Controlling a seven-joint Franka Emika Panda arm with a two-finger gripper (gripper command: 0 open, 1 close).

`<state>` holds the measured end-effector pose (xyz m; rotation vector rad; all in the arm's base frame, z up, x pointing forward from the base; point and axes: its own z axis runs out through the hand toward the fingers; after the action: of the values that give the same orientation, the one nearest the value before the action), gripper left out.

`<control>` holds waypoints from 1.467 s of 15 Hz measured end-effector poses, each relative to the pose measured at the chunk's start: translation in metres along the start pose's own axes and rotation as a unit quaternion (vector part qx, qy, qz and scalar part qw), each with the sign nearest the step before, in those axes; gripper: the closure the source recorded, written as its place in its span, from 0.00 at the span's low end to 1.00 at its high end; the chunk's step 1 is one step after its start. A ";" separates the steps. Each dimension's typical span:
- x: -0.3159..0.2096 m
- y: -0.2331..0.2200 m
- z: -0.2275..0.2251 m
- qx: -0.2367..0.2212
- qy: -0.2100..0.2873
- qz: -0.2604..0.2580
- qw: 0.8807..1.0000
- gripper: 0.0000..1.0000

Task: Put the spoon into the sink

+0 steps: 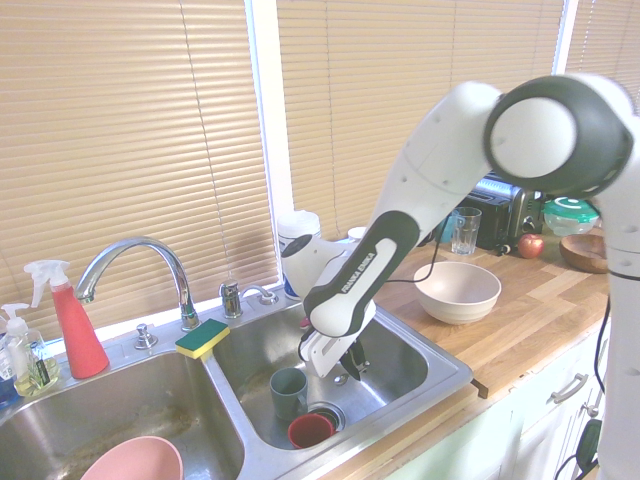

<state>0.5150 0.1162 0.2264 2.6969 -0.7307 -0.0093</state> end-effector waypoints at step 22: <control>0.033 -0.058 0.045 0.036 0.063 -0.020 0.997 0.00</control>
<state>0.5677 0.1322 0.1677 2.7505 -0.6496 0.1779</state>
